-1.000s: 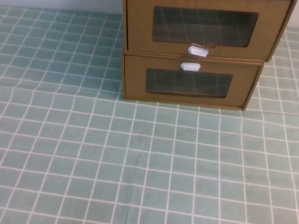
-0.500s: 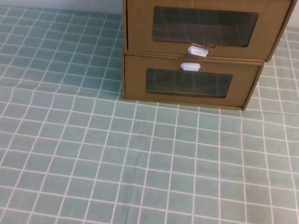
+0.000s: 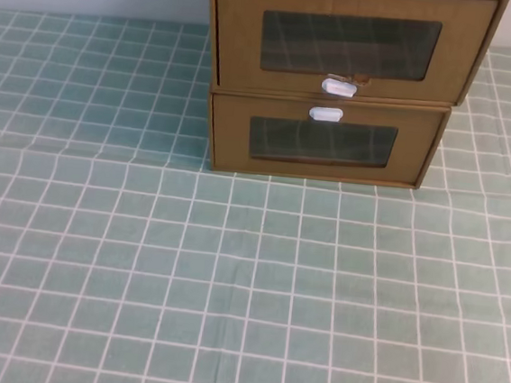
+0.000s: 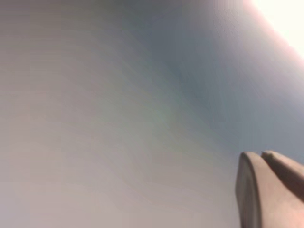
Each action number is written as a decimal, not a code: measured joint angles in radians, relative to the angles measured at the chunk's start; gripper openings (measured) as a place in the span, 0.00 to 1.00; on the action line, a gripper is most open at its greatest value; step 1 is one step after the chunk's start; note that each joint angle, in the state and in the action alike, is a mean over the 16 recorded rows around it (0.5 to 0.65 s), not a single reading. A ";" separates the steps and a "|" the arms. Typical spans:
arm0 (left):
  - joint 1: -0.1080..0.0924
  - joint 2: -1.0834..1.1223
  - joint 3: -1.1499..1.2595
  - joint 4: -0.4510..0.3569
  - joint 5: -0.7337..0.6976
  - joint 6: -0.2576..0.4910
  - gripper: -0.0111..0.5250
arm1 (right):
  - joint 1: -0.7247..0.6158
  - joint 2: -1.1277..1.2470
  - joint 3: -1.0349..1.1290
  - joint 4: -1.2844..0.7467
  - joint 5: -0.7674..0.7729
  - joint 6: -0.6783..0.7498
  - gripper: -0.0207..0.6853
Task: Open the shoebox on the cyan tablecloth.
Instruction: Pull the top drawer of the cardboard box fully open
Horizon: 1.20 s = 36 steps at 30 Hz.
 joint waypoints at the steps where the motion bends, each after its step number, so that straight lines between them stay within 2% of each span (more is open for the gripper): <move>1: 0.000 0.000 -0.011 -0.001 -0.016 0.012 0.01 | 0.000 0.000 -0.009 0.000 -0.019 0.019 0.01; 6: 0.000 0.000 -0.119 0.007 0.008 0.104 0.01 | 0.000 0.000 -0.107 0.001 -0.053 0.127 0.01; 12: 0.000 0.036 -0.357 0.031 0.171 0.215 0.01 | 0.000 0.024 -0.363 0.003 0.073 0.251 0.01; 18: 0.000 0.163 -0.678 0.053 0.439 0.288 0.01 | 0.000 0.140 -0.719 0.005 0.381 0.293 0.01; 25: 0.000 0.430 -1.046 0.061 0.863 0.302 0.01 | 0.003 0.411 -1.077 0.007 0.814 0.296 0.01; 31: 0.000 0.676 -1.255 0.066 1.197 0.305 0.01 | 0.012 0.655 -1.229 0.004 1.095 0.296 0.01; 36: 0.000 0.857 -1.326 0.069 1.351 0.306 0.01 | 0.020 0.811 -1.261 0.001 1.221 0.290 0.01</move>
